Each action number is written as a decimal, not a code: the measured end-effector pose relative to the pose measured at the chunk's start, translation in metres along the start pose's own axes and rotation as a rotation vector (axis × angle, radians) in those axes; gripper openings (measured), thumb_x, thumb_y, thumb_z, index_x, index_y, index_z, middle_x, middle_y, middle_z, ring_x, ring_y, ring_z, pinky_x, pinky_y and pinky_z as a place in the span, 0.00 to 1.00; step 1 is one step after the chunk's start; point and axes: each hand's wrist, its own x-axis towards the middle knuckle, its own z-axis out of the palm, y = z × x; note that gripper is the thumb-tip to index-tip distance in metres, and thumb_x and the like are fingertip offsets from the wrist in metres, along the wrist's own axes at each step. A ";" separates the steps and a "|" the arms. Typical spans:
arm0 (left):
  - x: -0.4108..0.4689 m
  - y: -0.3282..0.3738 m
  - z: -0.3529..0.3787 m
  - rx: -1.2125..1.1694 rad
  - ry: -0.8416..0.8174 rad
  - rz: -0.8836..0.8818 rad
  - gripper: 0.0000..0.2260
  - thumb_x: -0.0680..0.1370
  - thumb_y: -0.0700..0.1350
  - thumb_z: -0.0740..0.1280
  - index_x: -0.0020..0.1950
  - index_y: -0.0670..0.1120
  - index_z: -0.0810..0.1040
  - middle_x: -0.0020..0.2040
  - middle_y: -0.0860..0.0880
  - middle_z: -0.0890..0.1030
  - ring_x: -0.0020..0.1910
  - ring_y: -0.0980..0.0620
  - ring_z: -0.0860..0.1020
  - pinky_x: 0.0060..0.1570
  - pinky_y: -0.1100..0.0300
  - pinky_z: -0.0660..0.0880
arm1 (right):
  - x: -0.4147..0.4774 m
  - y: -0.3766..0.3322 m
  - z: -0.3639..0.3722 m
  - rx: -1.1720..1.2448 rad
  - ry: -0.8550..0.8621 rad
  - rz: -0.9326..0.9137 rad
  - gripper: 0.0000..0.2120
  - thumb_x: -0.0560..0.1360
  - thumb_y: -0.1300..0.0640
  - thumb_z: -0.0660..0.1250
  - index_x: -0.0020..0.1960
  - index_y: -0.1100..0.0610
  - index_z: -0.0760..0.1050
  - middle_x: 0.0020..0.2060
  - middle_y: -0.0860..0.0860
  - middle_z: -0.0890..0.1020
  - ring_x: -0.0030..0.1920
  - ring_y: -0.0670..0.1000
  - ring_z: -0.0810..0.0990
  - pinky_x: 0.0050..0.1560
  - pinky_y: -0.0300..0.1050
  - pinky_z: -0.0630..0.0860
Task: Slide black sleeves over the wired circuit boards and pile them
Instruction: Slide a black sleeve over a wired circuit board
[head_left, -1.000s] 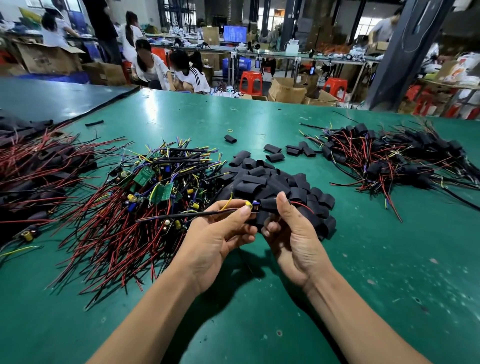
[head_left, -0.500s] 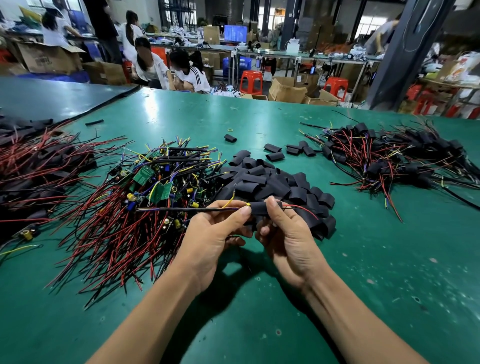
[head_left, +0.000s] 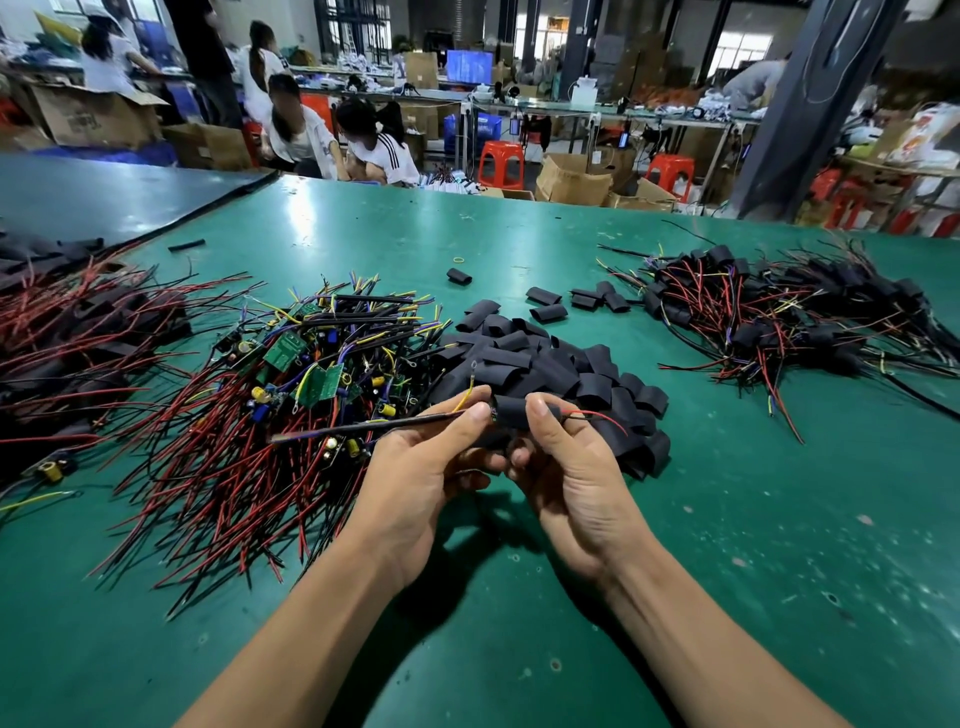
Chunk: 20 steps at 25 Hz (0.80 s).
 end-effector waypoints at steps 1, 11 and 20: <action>0.000 0.000 0.000 0.003 0.004 -0.008 0.15 0.69 0.47 0.73 0.55 0.47 0.85 0.47 0.43 0.86 0.34 0.51 0.80 0.38 0.59 0.73 | 0.000 0.001 0.000 -0.013 -0.011 -0.001 0.14 0.64 0.54 0.83 0.46 0.52 0.82 0.39 0.53 0.84 0.29 0.46 0.78 0.34 0.39 0.78; 0.004 0.002 -0.005 0.025 0.034 -0.044 0.17 0.67 0.45 0.73 0.55 0.44 0.83 0.45 0.42 0.85 0.39 0.48 0.80 0.47 0.52 0.73 | -0.005 -0.002 0.010 -0.176 0.068 0.065 0.20 0.71 0.47 0.72 0.52 0.64 0.81 0.33 0.55 0.80 0.28 0.47 0.72 0.26 0.35 0.70; 0.004 0.005 -0.006 0.027 0.092 -0.010 0.02 0.75 0.38 0.70 0.45 0.44 0.81 0.43 0.37 0.84 0.38 0.41 0.83 0.44 0.48 0.79 | -0.012 -0.007 0.013 -0.261 0.073 0.053 0.12 0.75 0.54 0.72 0.53 0.61 0.78 0.34 0.57 0.80 0.27 0.48 0.73 0.27 0.37 0.71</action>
